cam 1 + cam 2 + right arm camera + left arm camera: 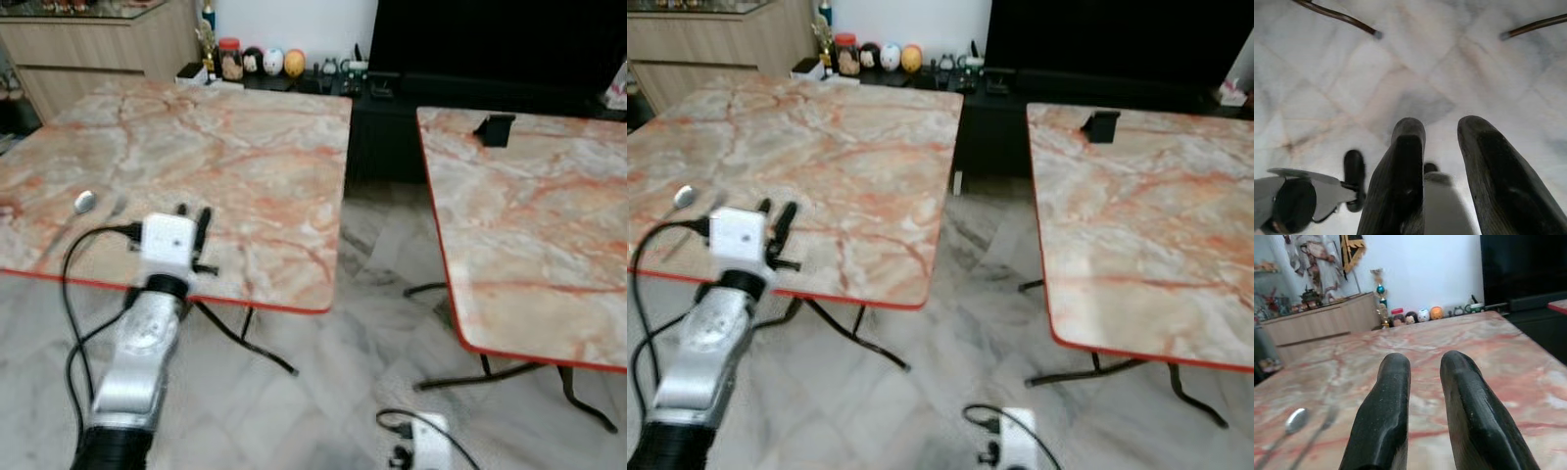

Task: Setting the table

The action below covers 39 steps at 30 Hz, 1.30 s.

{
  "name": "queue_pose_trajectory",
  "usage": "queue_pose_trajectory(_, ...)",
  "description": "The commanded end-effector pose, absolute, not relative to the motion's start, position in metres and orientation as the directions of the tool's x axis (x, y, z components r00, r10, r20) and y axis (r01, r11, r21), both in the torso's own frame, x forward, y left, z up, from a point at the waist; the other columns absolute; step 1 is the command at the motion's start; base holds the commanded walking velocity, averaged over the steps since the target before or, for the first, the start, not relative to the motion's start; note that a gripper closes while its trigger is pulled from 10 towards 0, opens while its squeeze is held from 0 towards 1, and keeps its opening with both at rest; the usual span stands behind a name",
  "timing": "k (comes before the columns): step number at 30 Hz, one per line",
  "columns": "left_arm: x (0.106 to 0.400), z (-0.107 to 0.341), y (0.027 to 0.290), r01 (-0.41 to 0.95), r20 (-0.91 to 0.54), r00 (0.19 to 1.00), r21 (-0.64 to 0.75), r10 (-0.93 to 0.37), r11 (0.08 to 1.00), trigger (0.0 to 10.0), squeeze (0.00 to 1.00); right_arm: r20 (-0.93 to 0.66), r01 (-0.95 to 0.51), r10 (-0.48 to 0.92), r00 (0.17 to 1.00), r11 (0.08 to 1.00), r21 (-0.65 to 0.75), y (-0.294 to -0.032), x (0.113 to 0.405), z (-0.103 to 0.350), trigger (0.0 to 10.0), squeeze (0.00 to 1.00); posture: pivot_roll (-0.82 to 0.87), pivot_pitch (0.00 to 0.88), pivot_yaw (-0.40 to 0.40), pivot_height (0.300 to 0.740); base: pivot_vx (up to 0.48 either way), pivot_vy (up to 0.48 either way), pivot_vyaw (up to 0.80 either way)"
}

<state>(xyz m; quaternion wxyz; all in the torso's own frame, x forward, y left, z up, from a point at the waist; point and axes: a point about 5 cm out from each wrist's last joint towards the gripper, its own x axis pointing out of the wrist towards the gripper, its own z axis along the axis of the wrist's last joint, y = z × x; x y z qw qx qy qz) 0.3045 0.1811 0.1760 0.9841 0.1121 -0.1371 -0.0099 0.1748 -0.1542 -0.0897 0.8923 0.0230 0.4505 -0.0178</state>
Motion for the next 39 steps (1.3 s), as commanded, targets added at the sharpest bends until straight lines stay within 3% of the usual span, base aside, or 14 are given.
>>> queue_pose_trajectory(1, 0.3059, 0.1784, 0.1708, 0.014, 0.273, 0.959, 0.229, -0.079, 0.973, 10.0, 0.00, -0.810, 0.075, -0.041, 0.585, 0.997, 0.004, -0.1649, 0.1703, -0.0911, 10.0, 0.00, 0.06, 0.000, -0.014, 0.740, 0.000, 0.435, 0.00)
queue_pose_trajectory(39, 0.3056, 0.1756, 0.1678, 0.037, 0.261, 0.960, 0.230, -0.099, 0.972, 10.0, 0.00, -0.813, 0.079, -0.044, 0.580, 0.997, 0.002, -0.1652, 0.1693, -0.0916, 10.0, 0.00, 0.07, 0.000, -0.020, 0.740, 0.000, 0.436, -0.11)
